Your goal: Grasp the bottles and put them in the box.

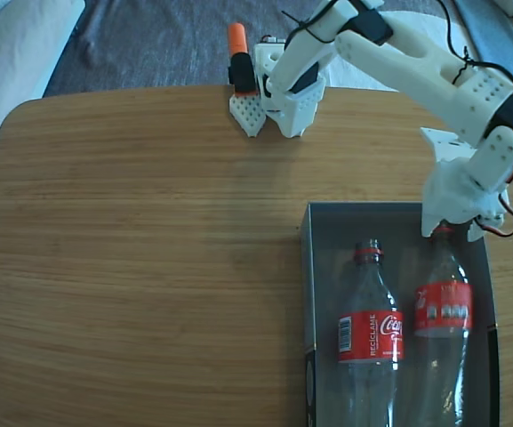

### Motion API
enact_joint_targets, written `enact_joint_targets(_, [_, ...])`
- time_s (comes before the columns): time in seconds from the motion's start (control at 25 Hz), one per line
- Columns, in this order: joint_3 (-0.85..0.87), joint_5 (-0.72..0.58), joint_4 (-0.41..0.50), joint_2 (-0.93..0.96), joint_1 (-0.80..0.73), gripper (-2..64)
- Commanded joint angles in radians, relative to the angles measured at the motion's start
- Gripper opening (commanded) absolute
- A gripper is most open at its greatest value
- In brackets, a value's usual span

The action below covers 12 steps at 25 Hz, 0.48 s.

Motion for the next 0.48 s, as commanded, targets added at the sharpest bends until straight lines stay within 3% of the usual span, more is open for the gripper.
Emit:
enact_joint_targets(0.0, [-0.057, 0.005, -0.009, 0.025, 0.014, 30.7])
enact_joint_targets(0.32, [-0.071, 0.012, -0.006, 0.041, 0.141, 30.0])
enact_joint_targets(0.44, [-0.08, 0.129, -0.009, 0.083, 0.212, 29.9])
